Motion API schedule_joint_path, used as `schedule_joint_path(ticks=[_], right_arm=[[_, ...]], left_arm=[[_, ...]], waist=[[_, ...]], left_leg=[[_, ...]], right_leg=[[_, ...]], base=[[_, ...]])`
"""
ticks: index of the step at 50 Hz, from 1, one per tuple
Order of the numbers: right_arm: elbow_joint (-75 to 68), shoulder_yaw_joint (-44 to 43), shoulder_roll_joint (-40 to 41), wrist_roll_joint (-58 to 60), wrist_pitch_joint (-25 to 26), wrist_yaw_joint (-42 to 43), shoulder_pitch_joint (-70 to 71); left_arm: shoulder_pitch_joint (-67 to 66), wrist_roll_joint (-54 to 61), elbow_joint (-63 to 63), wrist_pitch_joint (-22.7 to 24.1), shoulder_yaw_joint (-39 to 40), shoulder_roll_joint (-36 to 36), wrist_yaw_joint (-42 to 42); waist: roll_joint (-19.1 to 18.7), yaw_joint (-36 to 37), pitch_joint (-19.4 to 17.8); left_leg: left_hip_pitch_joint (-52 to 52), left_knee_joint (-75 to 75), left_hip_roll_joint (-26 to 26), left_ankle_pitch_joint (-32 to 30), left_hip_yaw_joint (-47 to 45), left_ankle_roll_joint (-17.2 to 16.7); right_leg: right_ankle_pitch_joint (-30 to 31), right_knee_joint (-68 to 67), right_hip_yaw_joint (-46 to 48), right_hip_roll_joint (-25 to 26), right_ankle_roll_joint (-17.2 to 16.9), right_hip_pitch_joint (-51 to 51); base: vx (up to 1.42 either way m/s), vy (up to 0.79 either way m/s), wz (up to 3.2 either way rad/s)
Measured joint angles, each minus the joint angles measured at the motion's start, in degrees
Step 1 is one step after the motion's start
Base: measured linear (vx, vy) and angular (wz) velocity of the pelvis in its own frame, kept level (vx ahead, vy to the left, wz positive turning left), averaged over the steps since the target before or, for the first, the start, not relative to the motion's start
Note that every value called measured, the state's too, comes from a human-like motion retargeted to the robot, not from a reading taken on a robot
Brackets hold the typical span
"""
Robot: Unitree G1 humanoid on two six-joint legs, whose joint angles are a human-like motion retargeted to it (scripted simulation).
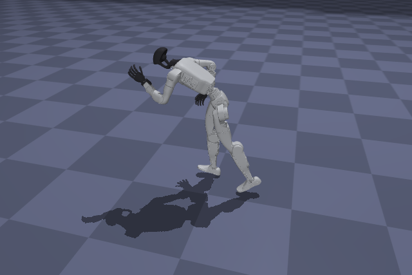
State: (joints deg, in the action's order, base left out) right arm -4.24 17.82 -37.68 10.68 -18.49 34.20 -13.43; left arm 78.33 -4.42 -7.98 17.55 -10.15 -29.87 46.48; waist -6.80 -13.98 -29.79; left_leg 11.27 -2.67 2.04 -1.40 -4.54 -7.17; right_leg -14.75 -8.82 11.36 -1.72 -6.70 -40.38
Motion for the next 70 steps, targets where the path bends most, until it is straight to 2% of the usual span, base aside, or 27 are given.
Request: schedule_joint_path(ticks=[2,5,8,12,16,18,20,23,25,28,30,32,33,34,35,38,40,42,46,50,53,55,57,60,63,66,70], right_arm=[[-0.8,-0.7,-0.4,-0.6,1.2,-2.9,-3.3],[-1.2,-2.8,1.4,-0.9,2.3,-5.2,-5.8],[-1.1,-3.0,3.1,-3.0,1.2,-3.2,-0.4],[-0.2,-1.8,7.6,-1.5,1.7,4.8,23.2],[8.1,-4.0,14.8,1.4,3.2,7.7,52.7],[14.0,-3.1,16.9,2.0,3.9,8.1,63.9],[20.4,-1.3,17.6,2.1,4.0,7.5,71.0],[30.8,-0.9,17.8,3.5,3.2,3.8,71.2],[36.2,-1.6,18.4,7.1,2.9,2.8,65.8],[41.1,-2.3,18.6,9.0,1.7,2.6,50.4],[40.3,-1.5,17.8,6.0,1.3,0.4,41.4],[34.7,0.8,16.3,2.1,1.9,-3.5,35.8],[30.5,2.3,15.4,0.8,2.3,-5.0,33.3],[25.5,3.9,14.9,0.0,3.1,-5.4,30.6],[20.1,5.7,14.5,-0.6,4.1,-5.1,27.9],[0.6,8.7,13.7,-3.9,5.6,0.9,21.5],[-7.6,8.1,10.5,-5.9,5.6,3.0,16.6],[-9.7,6.2,6.1,-5.6,4.8,2.8,10.9],[-7.4,2.8,1.4,-7.6,2.9,-0.4,-0.2],[-3.7,-0.5,-0.4,-8.7,3.7,-5.3,-10.3],[-2.3,-3.7,-0.1,-6.5,4.3,-7.2,-14.8],[-2.1,-7.4,-0.2,-6.9,3.8,-8.3,-17.5],[-3.4,-8.4,0.8,-9.8,3.2,-6.6,-14.9],[-7.0,-6.4,2.3,-9.9,4.2,-2.3,-1.3],[-4.9,-5.0,5.4,-7.8,4.8,0.9,16.5],[5.0,-3.9,8.0,-10.2,3.7,2.3,28.4],[19.9,-2.7,8.4,-9.0,2.1,1.5,36.2]], left_arm=[[-2.5,2.4,-2.7,1.7,0.7,-1.4,-0.9],[-13.7,3.8,-6.1,2.9,3.2,-0.9,-2.2],[-31.7,-0.4,-5.7,1.7,4.5,3.1,-5.2],[-59.8,-3.0,1.2,-1.1,2.5,6.5,-6.3],[-85.4,2.0,5.4,-0.6,2.8,3.0,-11.6],[-95.7,5.7,4.2,0.4,2.8,-0.2,-13.2],[-104.1,9.4,2.0,1.5,3.4,-3.0,-15.5],[-113.6,11.9,-0.8,2.3,5.5,-3.6,-19.9],[-117.2,12.9,-1.4,2.5,6.4,-2.4,-21.7],[-118.1,11.0,-1.5,1.7,7.9,0.3,-23.5],[-114.4,10.0,-1.2,0.5,8.8,2.4,-23.4],[-105.0,9.4,0.2,-0.8,8.8,4.0,-21.3],[-98.6,9.1,1.3,-1.3,8.4,4.1,-19.7],[-91.3,8.7,2.2,-1.5,7.8,3.5,-18.1],[-83.6,8.4,3.1,-1.5,7.1,2.5,-16.6],[-53.6,3.6,7.8,-2.5,3.4,0.3,-13.7],[-34.8,0.6,9.2,-3.6,1.1,1.6,-10.7],[-19.7,-0.5,8.7,-4.0,-0.7,3.8,-6.7],[-5.0,0.2,3.5,-1.6,-1.3,6.3,-3.0],[-10.0,1.0,-5.0,2.0,1.9,9.4,-5.4],[-17.7,0.8,-8.9,2.5,2.8,11.7,-6.7],[-27.1,-2.1,-11.3,1.7,3.8,14.4,-8.7],[-36.3,-5.5,-11.7,-0.1,4.2,15.2,-9.5],[-51.8,-4.5,-9.7,-1.2,2.6,14.8,-8.0],[-64.6,3.8,-7.5,0.0,0.6,12.7,-9.7],[-75.3,6.1,-9.4,0.7,0.5,8.4,-11.1],[-88.3,10.8,-12.2,1.6,2.9,3.8,-14.7]], waist=[[-0.3,-3.7,0.0],[-0.5,-6.5,0.0],[-1.5,-6.2,0.0],[-4.1,0.2,0.0],[0.9,7.4,0.0],[5.2,11.5,0.0],[9.4,15.2,0.0],[13.2,20.1,0.0],[13.2,24.0,0.0],[9.8,29.2,0.0],[9.0,29.9,0.0],[12.6,26.7,0.0],[15.2,24.3,0.0],[17.0,22.2,0.0],[18.4,20.3,0.0],[17.2,15.2,0.0],[13.3,11.5,0.0],[8.9,7.8,0.0],[5.7,0.3,0.0],[6.4,-7.8,0.0],[7.4,-9.8,0.0],[5.4,-10.2,0.0],[3.1,-8.0,0.0],[1.5,-5.0,0.0],[3.0,-1.9,0.0],[4.8,3.9,0.0],[7.0,10.2,0.0]], left_leg=[[-7.0,0.3,1.4,-4.2,3.2,-2.0],[-16.3,-2.1,2.8,-8.6,9.9,-4.0],[-19.5,-15.3,2.7,-8.9,12.4,-2.4],[-2.4,-58.7,6.8,7.9,7.5,4.7],[18.7,-78.7,4.8,23.0,3.6,13.7],[26.9,-76.2,2.5,25.5,-0.4,16.8],[32.5,-66.1,-0.2,25.0,-4.3,17.2],[33.5,-39.4,-1.9,20.9,-9.6,13.4],[28.0,-14.4,-0.9,17.2,-13.1,8.9],[23.0,3.3,4.9,21.2,-18.2,1.4],[22.2,3.3,8.1,18.0,-19.3,1.0],[26.3,-11.1,7.6,14.9,-18.3,8.4],[30.0,-23.2,6.6,18.7,-17.4,11.9],[32.0,-32.5,5.6,22.9,-17.0,13.2],[33.2,-40.3,4.7,27.3,-16.7,13.4],[30.3,-43.2,0.5,31.4,-13.6,11.4],[27.6,-40.7,-2.0,30.8,-8.7,10.4],[25.0,-38.4,-3.0,28.3,-3.6,9.8],[17.8,-36.9,-4.3,23.9,2.9,7.9],[5.1,-39.2,-5.0,27.0,8.3,7.2],[-1.1,-47.9,-2.5,30.5,9.7,8.2],[-1.6,-60.2,0.8,33.9,9.8,10.2],[0.0,-70.3,5.2,37.3,8.0,11.8],[6.3,-83.5,9.7,43.0,5.8,12.2],[16.2,-89.4,9.5,46.0,2.1,15.4],[23.6,-83.8,7.5,46.2,-2.1,17.2],[26.5,-62.0,4.7,43.1,-7.5,18.2]], right_leg=[[-0.9,9.3,-0.8,-1.3,-2.9,-0.2],[-2.8,11.9,1.6,-5.6,-4.7,-0.5],[3.8,-1.4,9.3,-10.0,-1.5,2.2],[-11.1,-34.5,7.3,-7.6,5.6,-2.1],[-14.2,-33.8,3.1,-4.9,7.5,6.3],[-10.2,-29.6,-0.1,-5.7,6.6,12.0],[-2.9,-25.3,-3.3,-7.6,4.5,17.4],[9.5,-20.2,-8.3,-9.0,0.2,25.8],[17.1,-14.3,-14.2,-6.6,-2.0,34.0],[19.7,-14.8,-23.0,-1.0,-3.9,45.1],[15.5,-23.5,-22.1,-0.2,-2.0,46.9],[8.2,-39.5,-15.3,-6.1,2.4,41.6],[3.7,-48.2,-12.2,-10.6,4.5,38.1],[-0.6,-55.7,-10.6,-13.6,5.9,34.5],[-4.9,-62.6,-9.8,-15.8,7.1,30.9],[-12.8,-71.6,-10.0,-13.3,8.0,16.3],[-14.0,-68.2,-8.2,-10.6,7.8,6.9],[-12.2,-56.1,-4.2,-10.0,7.2,0.5],[-3.5,-16.7,1.2,-10.8,1.3,-0.9],[0.8,11.2,-2.3,-13.8,-7.2,2.6],[1.8,10.4,-1.4,-17.9,-8.2,4.2],[12.5,4.6,4.9,-20.4,-8.3,6.3],[13.6,-10.6,6.8,-19.9,-6.6,2.3],[1.5,-33.5,7.1,-18.1,-3.0,-4.3],[-2.5,-38.1,9.3,-17.3,0.0,-3.4],[-3.1,-37.6,11.1,-16.6,1.0,0.5],[-1.5,-33.3,13.7,-16.6,1.6,9.1]], base=[[1.89,-0.42,1.43],[1.85,-0.53,0.92],[1.79,-0.52,0.03],[1.65,-0.42,-1.41],[1.47,-0.24,-1.23],[1.53,-0.07,-1.00],[1.62,0.04,-0.74],[1.76,0.11,-0.72],[1.85,0.21,-1.24],[1.90,0.37,-1.26],[1.76,0.45,-0.52],[1.59,0.43,0.55],[1.50,0.39,1.19],[1.44,0.35,1.42],[1.36,0.28,1.57],[1.24,0.15,1.95],[1.16,0.00,2.24],[1.17,-0.11,2.06],[1.28,-0.29,1.81],[1.44,-0.55,1.68],[1.38,-0.72,1.07],[1.22,-0.64,0.77],[1.06,-0.55,-0.12],[0.83,-0.46,-0.56],[0.57,-0.29,-0.31],[0.48,-0.17,-0.12],[0.49,-0.08,0.67]])
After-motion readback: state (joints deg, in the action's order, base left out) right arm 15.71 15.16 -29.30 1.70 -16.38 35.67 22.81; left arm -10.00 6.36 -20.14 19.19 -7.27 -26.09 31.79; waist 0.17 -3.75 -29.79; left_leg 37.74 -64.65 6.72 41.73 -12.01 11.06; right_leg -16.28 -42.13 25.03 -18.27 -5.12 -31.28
